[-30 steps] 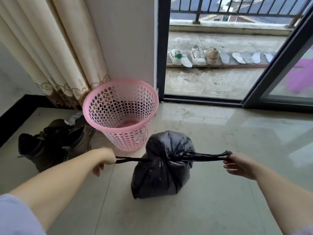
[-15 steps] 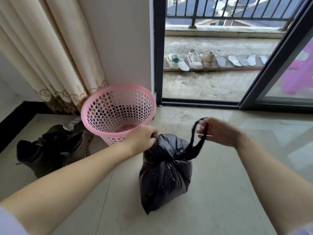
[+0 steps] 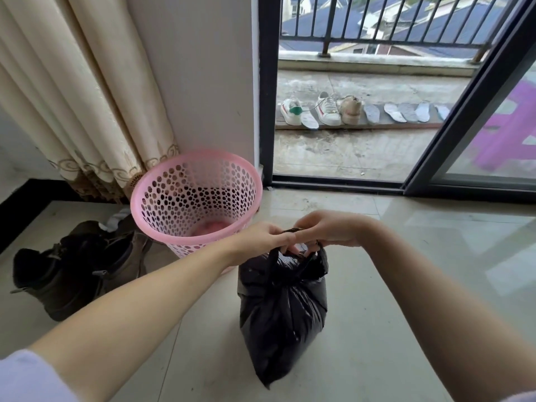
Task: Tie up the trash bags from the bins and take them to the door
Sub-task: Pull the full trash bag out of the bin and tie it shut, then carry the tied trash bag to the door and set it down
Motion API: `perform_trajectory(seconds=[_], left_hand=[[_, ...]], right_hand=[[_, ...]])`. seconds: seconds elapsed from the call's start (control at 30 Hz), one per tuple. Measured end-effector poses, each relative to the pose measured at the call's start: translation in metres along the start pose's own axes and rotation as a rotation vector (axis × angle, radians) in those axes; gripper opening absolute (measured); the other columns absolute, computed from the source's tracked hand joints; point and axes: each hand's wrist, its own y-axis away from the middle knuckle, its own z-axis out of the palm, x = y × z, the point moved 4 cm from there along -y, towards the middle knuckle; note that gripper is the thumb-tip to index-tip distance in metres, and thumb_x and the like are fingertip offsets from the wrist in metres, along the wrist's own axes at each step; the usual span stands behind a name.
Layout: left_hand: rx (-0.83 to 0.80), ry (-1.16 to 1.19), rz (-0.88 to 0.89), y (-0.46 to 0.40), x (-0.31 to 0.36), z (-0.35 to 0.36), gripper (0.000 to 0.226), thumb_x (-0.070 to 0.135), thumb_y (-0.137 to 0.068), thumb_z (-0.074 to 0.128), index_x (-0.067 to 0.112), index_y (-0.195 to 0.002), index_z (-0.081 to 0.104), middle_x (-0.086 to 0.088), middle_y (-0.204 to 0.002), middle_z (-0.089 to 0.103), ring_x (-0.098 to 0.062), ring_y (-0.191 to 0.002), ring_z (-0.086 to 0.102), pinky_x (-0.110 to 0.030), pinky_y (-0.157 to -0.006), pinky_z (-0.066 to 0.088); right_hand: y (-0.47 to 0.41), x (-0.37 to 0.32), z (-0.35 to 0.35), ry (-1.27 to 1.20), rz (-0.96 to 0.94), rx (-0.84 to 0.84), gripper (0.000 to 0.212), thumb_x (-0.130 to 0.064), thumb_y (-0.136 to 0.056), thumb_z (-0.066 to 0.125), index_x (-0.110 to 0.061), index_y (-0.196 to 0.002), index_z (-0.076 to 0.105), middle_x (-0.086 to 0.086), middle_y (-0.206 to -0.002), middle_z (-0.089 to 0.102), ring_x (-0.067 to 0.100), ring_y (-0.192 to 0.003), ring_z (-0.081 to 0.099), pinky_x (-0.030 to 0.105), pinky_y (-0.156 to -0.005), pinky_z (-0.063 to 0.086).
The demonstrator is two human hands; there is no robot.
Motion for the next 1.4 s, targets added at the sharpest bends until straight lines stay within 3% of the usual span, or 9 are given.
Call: perform_trajectory(seconds=[0.07, 0.17, 0.23, 0.33, 0.57, 0.73, 0.93, 1.1, 1.4], left_hand=[[0.048, 0.19, 0.023, -0.005, -0.007, -0.004, 0.035, 0.04, -0.09, 0.058, 0.007, -0.087, 0.071, 0.006, -0.069, 0.07, -0.006, -0.082, 0.063, -0.028, -0.096, 0.042], [0.11, 0.356, 0.034, -0.016, -0.02, -0.002, 0.029, 0.03, -0.092, 0.059, 0.001, -0.088, 0.063, 0.007, -0.05, 0.038, -0.008, -0.047, 0.037, -0.03, -0.067, 0.045], [0.152, 0.187, 0.011, -0.023, -0.03, 0.004, 0.03, 0.035, -0.092, 0.056, 0.015, -0.07, 0.056, 0.009, -0.05, 0.035, -0.009, -0.045, 0.034, -0.031, -0.056, 0.034], [0.115, -0.125, -0.029, -0.032, -0.041, 0.015, 0.038, 0.04, -0.094, 0.05, 0.022, -0.061, 0.044, 0.008, -0.052, 0.039, -0.011, -0.049, 0.04, -0.03, -0.057, 0.033], [0.063, -0.262, -0.042, -0.041, -0.027, 0.017, 0.041, 0.042, -0.093, 0.049, 0.022, -0.059, 0.04, 0.005, -0.057, 0.04, -0.011, -0.055, 0.038, -0.028, -0.056, 0.03], [0.043, -0.256, -0.068, -0.011, 0.052, 0.003, 0.044, 0.036, -0.095, 0.049, 0.021, -0.055, 0.036, 0.007, -0.054, 0.037, -0.006, -0.052, 0.035, -0.021, -0.051, 0.026], [0.004, -0.271, -0.075, 0.043, 0.182, -0.041, 0.045, 0.035, -0.095, 0.049, 0.021, -0.055, 0.034, 0.006, -0.055, 0.037, -0.005, -0.051, 0.035, -0.015, -0.05, 0.032], [-0.052, -0.33, -0.046, 0.091, 0.286, -0.08, 0.038, 0.036, -0.097, 0.046, 0.014, -0.066, 0.045, 0.004, -0.063, 0.044, -0.011, -0.063, 0.042, -0.021, -0.051, 0.023], [-0.005, -0.423, -0.01, 0.174, 0.432, -0.155, 0.036, 0.037, -0.095, 0.047, 0.013, -0.068, 0.047, 0.002, -0.065, 0.047, -0.014, -0.061, 0.041, -0.031, -0.06, 0.031]], right_hand=[[-0.003, 0.005, -0.007, -0.007, -0.035, 0.134, 0.032, -0.035, -0.086, 0.066, -0.016, -0.064, 0.052, -0.004, -0.06, 0.04, 0.009, -0.055, 0.037, 0.022, -0.057, 0.034], [-0.008, 0.018, -0.013, 0.172, -0.059, 0.365, 0.034, -0.037, -0.09, 0.058, -0.016, -0.064, 0.051, -0.003, -0.057, 0.041, 0.012, -0.054, 0.036, 0.025, -0.051, 0.029], [-0.015, 0.028, -0.007, 0.39, -0.08, 0.455, 0.035, -0.036, -0.093, 0.053, -0.015, -0.066, 0.048, -0.002, -0.058, 0.042, 0.014, -0.056, 0.039, 0.028, -0.052, 0.029], [-0.026, 0.049, 0.006, 0.608, -0.049, 0.453, 0.031, -0.035, -0.097, 0.045, -0.014, -0.075, 0.046, 0.001, -0.068, 0.049, 0.021, -0.066, 0.046, 0.032, -0.059, 0.032], [-0.014, 0.058, 0.001, 0.739, 0.031, 0.415, 0.027, -0.038, -0.1, 0.035, -0.016, -0.085, 0.038, 0.011, -0.086, 0.058, 0.028, -0.077, 0.052, 0.034, -0.064, 0.032], [0.047, -0.005, -0.023, 0.745, 0.085, 0.328, 0.026, -0.036, -0.102, 0.032, -0.015, -0.089, 0.039, 0.017, -0.106, 0.062, 0.033, -0.097, 0.057, 0.032, -0.067, 0.028], [0.143, -0.113, -0.059, 0.762, 0.104, 0.309, 0.034, -0.033, -0.102, 0.031, -0.008, -0.118, 0.048, 0.014, -0.116, 0.062, 0.031, -0.104, 0.057, 0.031, -0.07, 0.03], [0.217, -0.2, -0.083, 0.754, 0.125, 0.313, 0.027, -0.037, -0.102, 0.03, -0.015, -0.097, 0.045, 0.014, -0.109, 0.062, 0.032, -0.098, 0.057, 0.032, -0.066, 0.029], [0.315, -0.347, -0.116, 0.732, 0.045, 0.318, 0.026, -0.037, -0.101, 0.031, -0.016, -0.09, 0.04, 0.015, -0.104, 0.061, 0.033, -0.095, 0.056, 0.033, -0.067, 0.029]])
